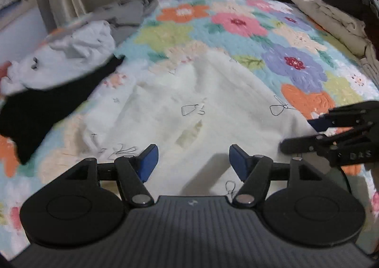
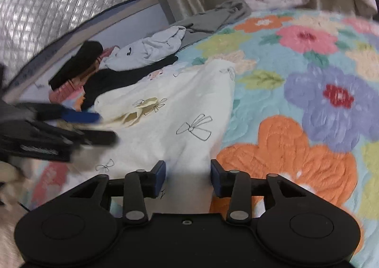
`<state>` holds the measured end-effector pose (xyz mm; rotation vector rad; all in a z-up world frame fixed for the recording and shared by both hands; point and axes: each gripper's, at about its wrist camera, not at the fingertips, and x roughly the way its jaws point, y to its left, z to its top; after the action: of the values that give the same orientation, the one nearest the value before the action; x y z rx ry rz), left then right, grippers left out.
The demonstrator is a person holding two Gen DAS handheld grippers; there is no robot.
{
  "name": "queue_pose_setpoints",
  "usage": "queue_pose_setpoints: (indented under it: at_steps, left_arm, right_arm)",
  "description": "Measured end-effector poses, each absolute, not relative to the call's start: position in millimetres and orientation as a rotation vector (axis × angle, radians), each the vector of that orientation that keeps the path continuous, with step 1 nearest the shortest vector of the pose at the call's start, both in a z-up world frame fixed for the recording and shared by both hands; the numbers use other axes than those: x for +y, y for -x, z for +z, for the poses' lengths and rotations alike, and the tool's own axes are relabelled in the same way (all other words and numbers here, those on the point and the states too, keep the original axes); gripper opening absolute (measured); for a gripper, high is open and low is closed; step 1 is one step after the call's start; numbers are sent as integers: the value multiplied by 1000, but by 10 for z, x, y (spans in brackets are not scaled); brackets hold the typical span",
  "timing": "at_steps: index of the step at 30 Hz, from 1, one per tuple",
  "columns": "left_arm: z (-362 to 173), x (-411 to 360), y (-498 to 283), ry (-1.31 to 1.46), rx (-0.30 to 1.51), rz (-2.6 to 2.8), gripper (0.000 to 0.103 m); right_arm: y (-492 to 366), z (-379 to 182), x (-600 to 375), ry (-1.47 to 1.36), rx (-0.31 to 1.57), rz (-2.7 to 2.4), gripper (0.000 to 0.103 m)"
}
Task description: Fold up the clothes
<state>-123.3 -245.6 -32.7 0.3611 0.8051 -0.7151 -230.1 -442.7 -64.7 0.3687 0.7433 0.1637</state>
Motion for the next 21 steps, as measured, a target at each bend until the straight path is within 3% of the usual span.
queue_pose_setpoints:
  at_steps: [7,8,9,11,14,21]
  left_arm:
    - [-442,-2512,1154,-533,708,-575,72]
    - [-452,-2505,1142,-541,729,-618,59]
    - [-448,-2518,1175,-563,728,-668,32]
    - [-476,-2566,1231,-616,730,-693,10]
    - [-527,-2588,1182,-634,722,-653,3]
    - [-312,-2102,631,-277,748,-493,3]
  right_arm:
    - [2227,-739,-4456,-426,767,188,54]
    - [2208,-742,-4454,-428,769,190,56]
    - [2172,-744,-4447,-428,777,193,57]
    - [2081,-708,-4401,-391,791,208,57]
    - [2039,-679,-4348,-342,793,203,55]
    - [2083,-689,-4388,-343,789,188,49]
